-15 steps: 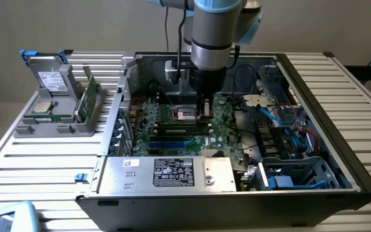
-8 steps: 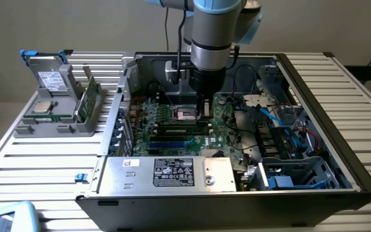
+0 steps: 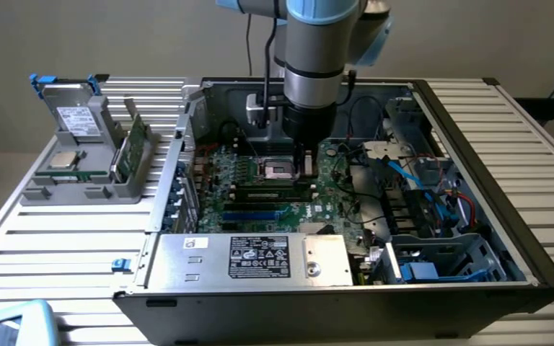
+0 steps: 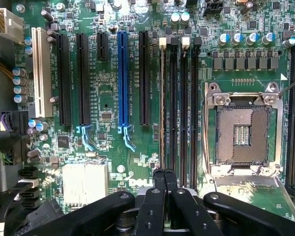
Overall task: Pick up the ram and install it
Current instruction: 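Press down the ram until it locks into place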
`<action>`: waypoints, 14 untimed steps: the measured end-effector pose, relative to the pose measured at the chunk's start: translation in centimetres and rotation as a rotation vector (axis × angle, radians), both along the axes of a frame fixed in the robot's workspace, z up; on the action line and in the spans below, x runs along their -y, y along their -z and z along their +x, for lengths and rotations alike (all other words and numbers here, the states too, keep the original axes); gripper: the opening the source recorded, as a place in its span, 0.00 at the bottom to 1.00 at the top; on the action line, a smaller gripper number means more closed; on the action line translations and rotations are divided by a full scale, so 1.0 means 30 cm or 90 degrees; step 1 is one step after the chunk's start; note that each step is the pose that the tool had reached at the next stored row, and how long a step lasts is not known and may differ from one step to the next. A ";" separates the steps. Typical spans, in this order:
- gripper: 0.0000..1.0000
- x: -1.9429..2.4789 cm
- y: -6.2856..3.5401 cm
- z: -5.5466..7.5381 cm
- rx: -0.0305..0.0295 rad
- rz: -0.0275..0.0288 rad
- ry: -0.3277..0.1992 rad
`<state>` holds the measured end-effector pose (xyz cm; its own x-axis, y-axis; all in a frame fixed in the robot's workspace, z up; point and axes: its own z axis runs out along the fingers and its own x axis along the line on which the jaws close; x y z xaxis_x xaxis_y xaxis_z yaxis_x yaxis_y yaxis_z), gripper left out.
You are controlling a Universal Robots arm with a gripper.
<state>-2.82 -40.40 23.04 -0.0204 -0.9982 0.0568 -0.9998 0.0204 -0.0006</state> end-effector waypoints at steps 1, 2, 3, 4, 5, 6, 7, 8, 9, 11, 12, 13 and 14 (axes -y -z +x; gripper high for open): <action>0.11 0.000 0.002 0.000 0.0006 -0.0001 0.000; 0.11 0.000 0.003 -0.001 0.0012 0.0000 0.000; 0.11 0.000 0.005 -0.001 0.0016 -0.0002 0.000; 0.11 0.000 0.005 -0.001 0.0021 -0.0004 0.000; 0.11 0.000 0.006 -0.001 0.0023 -0.0004 0.000; 0.11 0.001 0.007 -0.001 0.0026 -0.0003 0.000; 0.11 0.001 0.007 -0.001 0.0028 0.0000 0.000; 0.11 0.002 0.007 -0.001 0.0028 -0.0001 0.001; 0.11 0.002 0.007 -0.001 0.0029 -0.0001 0.001; 0.11 0.002 0.008 -0.001 0.0034 0.0000 0.000; 0.11 0.003 0.009 -0.001 0.0036 -0.0001 0.000; 0.11 0.003 0.009 -0.001 0.0040 0.0000 0.000; 0.11 0.003 0.010 -0.001 0.0043 -0.0001 0.000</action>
